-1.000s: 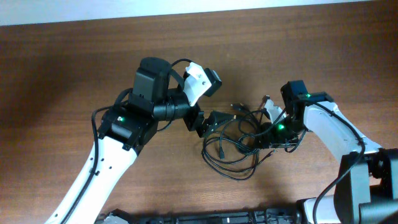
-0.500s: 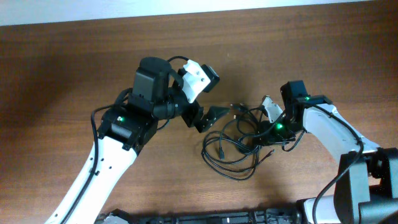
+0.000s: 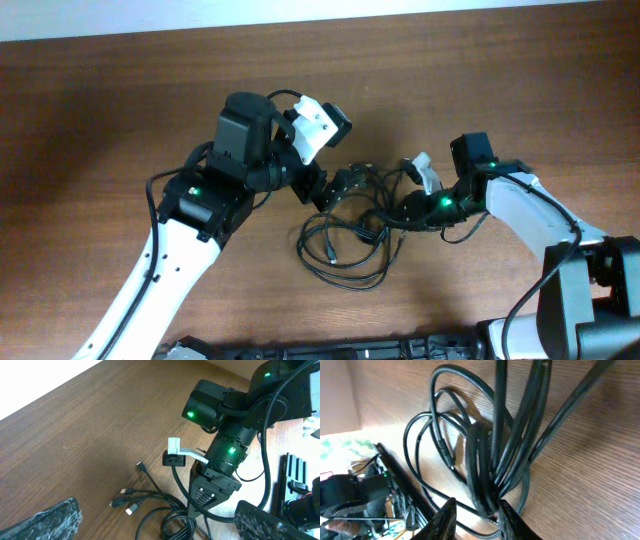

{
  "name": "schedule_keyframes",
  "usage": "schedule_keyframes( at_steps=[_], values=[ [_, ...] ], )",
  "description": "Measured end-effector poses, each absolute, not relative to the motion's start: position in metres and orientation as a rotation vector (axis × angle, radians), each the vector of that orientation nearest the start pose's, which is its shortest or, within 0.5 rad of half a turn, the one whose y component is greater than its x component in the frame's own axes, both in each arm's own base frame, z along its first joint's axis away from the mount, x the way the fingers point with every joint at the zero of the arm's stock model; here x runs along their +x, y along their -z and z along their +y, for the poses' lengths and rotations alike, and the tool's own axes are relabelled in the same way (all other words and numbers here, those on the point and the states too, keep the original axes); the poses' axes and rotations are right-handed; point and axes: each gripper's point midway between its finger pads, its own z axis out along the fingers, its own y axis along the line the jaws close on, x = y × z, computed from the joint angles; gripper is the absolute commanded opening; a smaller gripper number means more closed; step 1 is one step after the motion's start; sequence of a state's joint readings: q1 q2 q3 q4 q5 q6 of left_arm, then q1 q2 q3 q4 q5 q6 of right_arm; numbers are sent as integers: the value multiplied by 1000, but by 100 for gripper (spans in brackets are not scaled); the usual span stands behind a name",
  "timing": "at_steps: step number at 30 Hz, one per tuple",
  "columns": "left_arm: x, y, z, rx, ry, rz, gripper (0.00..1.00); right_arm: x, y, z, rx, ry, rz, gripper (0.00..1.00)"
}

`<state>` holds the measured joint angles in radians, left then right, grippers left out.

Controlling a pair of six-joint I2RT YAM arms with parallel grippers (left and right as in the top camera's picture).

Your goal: Untangle cables

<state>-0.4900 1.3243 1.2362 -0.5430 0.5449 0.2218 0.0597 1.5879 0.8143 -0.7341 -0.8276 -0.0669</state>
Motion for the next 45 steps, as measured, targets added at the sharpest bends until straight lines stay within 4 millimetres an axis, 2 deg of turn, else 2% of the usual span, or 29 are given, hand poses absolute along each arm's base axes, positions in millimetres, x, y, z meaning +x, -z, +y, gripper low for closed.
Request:
schedule_keyframes(
  at_steps=[1, 4, 6, 8, 16, 21, 25, 28, 33, 38, 40, 43, 45],
  values=[
    [296, -277, -259, 1046, 749, 1929, 99, 250, -60, 143, -238, -1237, 2788, 47],
    [297, -278, -259, 1045, 748, 1924, 99, 258, -62, 154, -324, -1224, 2728, 48],
    [297, -279, -259, 1045, 747, 1921, 99, 255, -63, 168, -408, -1228, 2712, 48],
    [297, -279, -259, 1045, 747, 1921, 99, 252, -62, 176, -465, -1215, 2710, 53],
    [297, -279, -259, 1045, 747, 1921, 99, 256, -45, 163, -410, -1020, 2805, 54],
    [296, -277, -259, 1046, 749, 1930, 99, 255, -44, 161, -402, -1011, 2816, 54],
    [295, -275, -258, 1047, 750, 1941, 99, 246, -42, 161, -377, -1021, 2861, 54],
    [294, -274, -258, 1048, 751, 1948, 99, 239, -41, 173, -398, -1029, 2879, 55],
    [292, -271, -257, 1050, 754, 1963, 99, 230, -41, 199, -543, -1023, 2851, 54],
    [291, -270, -256, 1051, 757, 1972, 99, 244, -45, 207, -548, -1020, 2775, 54],
    [289, -270, -258, 1057, 772, 1968, 99, 254, -46, 208, -539, -995, 2739, 44],
    [289, -270, -258, 1049, 781, 1975, 99, 260, -44, 205, -482, -955, 2753, 44],
    [296, -267, -252, 968, 747, 2032, 99, 261, -41, 205, -465, -947, 2761, 49]
  ],
)
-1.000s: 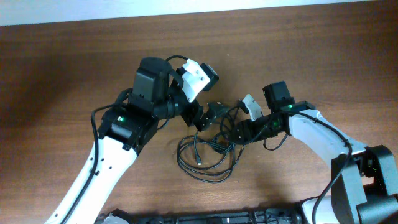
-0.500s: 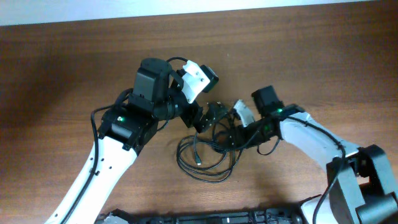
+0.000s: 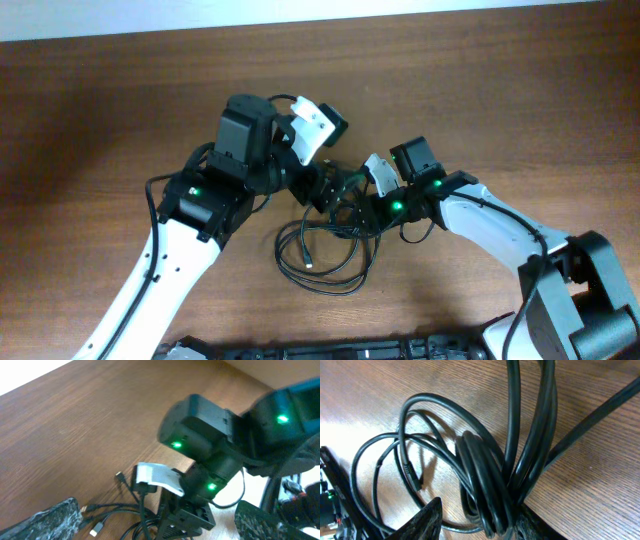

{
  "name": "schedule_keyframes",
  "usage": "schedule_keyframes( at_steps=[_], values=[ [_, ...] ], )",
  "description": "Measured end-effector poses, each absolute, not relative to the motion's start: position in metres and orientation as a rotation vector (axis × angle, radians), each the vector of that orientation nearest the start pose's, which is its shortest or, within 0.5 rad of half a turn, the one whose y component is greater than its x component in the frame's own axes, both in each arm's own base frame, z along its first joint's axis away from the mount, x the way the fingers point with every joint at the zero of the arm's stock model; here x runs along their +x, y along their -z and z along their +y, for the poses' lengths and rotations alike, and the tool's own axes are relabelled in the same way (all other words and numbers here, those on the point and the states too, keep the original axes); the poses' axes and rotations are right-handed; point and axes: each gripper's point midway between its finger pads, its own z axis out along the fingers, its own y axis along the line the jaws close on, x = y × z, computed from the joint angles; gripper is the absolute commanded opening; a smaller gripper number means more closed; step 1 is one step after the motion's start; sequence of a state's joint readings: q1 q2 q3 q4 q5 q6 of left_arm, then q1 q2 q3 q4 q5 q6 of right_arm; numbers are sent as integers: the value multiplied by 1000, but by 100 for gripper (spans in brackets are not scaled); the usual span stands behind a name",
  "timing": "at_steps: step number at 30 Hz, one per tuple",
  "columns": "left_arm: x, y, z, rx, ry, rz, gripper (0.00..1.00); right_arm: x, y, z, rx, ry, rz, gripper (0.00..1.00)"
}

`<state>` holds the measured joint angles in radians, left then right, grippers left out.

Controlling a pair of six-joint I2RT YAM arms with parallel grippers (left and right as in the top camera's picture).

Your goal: Untangle cables

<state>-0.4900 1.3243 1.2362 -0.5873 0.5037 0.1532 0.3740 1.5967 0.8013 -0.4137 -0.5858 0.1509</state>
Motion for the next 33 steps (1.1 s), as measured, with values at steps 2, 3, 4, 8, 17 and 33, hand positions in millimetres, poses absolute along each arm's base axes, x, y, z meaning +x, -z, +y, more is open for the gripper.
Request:
schedule_keyframes(
  at_steps=[2, 3, 4, 8, 17, 33],
  values=[
    [309, -262, -241, 831, 674, 2112, 99, 264, -34, 205, -453, -945, 2771, 50],
    [314, -261, -236, 777, 647, 2139, 99, 264, -31, 205, -452, -945, 2778, 50],
    [319, -259, -231, 720, 619, 2163, 99, 264, -29, 205, -450, -946, 2784, 50],
    [325, -258, -225, 648, 582, 2186, 99, 272, -31, 209, -464, -953, 2736, 28],
    [335, -262, -219, 604, 523, 2169, 99, 266, -27, 210, -370, -1030, 2798, 4],
    [237, -299, -284, 1332, 1100, 1654, 91, 321, -215, 147, -53, -1613, 2291, 4]
  ],
)
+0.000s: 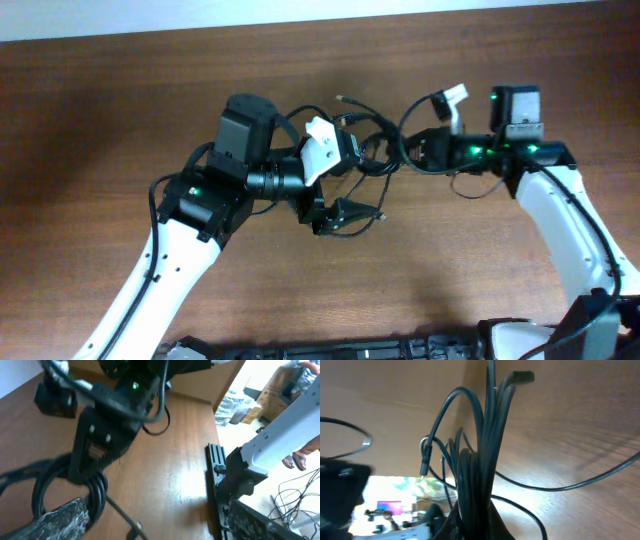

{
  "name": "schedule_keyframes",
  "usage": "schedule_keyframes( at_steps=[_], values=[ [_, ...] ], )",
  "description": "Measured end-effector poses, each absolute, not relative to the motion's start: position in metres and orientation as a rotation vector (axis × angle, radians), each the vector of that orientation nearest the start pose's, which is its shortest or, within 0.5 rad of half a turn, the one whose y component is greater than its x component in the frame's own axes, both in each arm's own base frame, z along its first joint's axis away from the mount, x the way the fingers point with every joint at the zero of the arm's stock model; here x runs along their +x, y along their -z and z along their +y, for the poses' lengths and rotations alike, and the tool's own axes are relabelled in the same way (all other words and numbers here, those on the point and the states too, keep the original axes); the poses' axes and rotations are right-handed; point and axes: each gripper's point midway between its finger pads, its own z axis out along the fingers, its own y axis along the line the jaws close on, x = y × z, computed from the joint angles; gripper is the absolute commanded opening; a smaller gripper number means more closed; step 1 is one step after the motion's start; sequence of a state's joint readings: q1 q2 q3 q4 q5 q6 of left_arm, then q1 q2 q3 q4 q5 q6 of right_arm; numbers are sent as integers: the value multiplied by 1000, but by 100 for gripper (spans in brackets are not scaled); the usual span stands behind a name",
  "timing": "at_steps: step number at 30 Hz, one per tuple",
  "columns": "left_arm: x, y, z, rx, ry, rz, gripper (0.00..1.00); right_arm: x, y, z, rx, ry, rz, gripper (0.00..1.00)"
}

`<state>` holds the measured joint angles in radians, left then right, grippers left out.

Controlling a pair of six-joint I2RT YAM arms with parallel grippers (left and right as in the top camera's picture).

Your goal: Untangle cables

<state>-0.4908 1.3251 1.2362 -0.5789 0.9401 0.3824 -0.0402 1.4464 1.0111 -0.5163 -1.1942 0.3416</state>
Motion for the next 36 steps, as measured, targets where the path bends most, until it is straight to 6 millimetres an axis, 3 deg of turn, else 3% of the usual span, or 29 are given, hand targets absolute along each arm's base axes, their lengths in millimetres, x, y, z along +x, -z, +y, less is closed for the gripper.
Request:
schedule_keyframes(
  at_steps=[3, 5, 8, 10, 11, 12, 14, 18, 20, 25, 26, 27, 30, 33, 36],
  values=[
    [238, -298, -283, 1335, 1087, 1657, 90, 320, -229, 132, -12, -1714, 2218, 4],
    [234, -296, -286, 1391, 1057, 1607, 97, 317, -238, 130, 17, -1800, 2191, 4],
    [219, -288, -304, 1561, 917, 1464, 99, 311, -247, 132, 22, -1894, 2168, 4],
    [218, -275, -316, 1647, 721, 1429, 100, 307, -252, 133, 17, -1942, 2153, 4],
    [223, -273, -318, 1655, 638, 1423, 98, 307, -253, 134, 23, -1956, 2152, 4],
    [230, -272, -319, 1655, 555, 1422, 84, 306, -254, 134, 26, -1972, 2149, 4],
    [244, -270, -316, 1638, 420, 1434, 76, 305, -256, 134, 42, -1989, 2152, 4],
    [272, -284, -312, 1543, 263, 1426, 77, 304, -255, 134, 127, -2031, 2183, 4],
    [276, -288, -312, 1525, 243, 1418, 77, 304, -255, 134, 179, -2059, 2199, 6],
    [279, -273, -319, 1554, 267, 1438, 76, 304, -256, 134, 363, -2142, 2251, 6],
    [279, -269, -322, 1564, 279, 1442, 72, 304, -256, 134, 384, -2150, 2256, 6],
    [277, -267, -324, 1573, 297, 1438, 47, 304, -256, 134, 393, -2154, 2258, 6],
    [276, -269, -327, 1570, 309, 1422, 23, 304, -256, 134, 406, -2158, 2261, 6],
    [277, -272, -328, 1561, 311, 1413, 11, 304, -256, 134, 411, -2160, 2263, 6],
    [275, -272, -330, 1569, 323, 1407, 13, 304, -256, 134, 416, -2162, 2264, 6]
  ],
)
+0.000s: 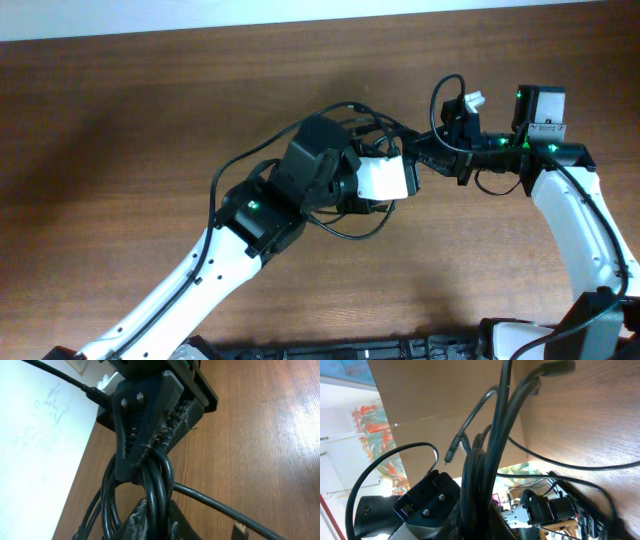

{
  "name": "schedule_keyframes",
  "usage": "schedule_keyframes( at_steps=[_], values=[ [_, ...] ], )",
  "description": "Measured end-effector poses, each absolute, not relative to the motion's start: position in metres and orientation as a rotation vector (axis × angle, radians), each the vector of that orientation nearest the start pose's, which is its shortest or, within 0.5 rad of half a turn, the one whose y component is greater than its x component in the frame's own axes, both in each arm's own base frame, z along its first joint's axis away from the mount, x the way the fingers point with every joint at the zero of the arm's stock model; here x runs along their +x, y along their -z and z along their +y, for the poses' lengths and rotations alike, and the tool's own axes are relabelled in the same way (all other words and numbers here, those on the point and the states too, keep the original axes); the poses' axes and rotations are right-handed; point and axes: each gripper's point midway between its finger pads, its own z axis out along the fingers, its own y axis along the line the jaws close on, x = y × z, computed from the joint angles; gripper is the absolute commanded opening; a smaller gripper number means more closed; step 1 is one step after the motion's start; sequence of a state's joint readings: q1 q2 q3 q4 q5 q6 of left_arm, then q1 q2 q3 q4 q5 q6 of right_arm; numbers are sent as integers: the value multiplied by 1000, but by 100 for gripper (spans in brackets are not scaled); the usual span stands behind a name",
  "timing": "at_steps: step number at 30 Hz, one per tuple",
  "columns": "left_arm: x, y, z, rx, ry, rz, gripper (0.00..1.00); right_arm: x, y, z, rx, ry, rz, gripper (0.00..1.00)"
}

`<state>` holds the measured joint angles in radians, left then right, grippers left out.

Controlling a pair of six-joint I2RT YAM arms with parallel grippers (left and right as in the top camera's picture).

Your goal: Untangle cables

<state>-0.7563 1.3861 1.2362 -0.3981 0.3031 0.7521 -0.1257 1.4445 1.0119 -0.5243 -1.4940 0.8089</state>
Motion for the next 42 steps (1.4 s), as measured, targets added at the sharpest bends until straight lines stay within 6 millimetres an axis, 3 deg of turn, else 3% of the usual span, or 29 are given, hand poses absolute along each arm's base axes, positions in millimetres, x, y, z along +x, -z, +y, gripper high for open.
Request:
schedule_keyframes(
  at_steps=[6, 14, 17, 21, 24, 33, 38, 42],
  values=[
    [276, -264, -334, 1582, 331, 1415, 0, 306, -253, 132, 435, -2135, 2268, 7],
    [281, -274, -347, 1451, 417, 1465, 0, 311, -258, 127, 409, -2115, 2245, 13],
    [283, -279, -351, 1385, 465, 1497, 0, 313, -261, 127, 376, -2102, 2234, 23],
    [285, -282, -353, 1351, 487, 1504, 0, 314, -260, 127, 378, -2093, 2236, 44],
    [288, -286, -352, 1320, 478, 1513, 0, 315, -261, 129, 319, -2060, 2226, 52],
    [293, -311, -321, 1179, 374, 1582, 0, 331, -258, 124, 254, -1866, 2210, 54],
    [301, -339, -284, 972, 413, 1658, 0, 345, -243, 117, 262, -1693, 2227, 59],
    [302, -348, -264, 874, 435, 1703, 0, 352, -235, 111, 254, -1582, 2234, 64]
  ],
)
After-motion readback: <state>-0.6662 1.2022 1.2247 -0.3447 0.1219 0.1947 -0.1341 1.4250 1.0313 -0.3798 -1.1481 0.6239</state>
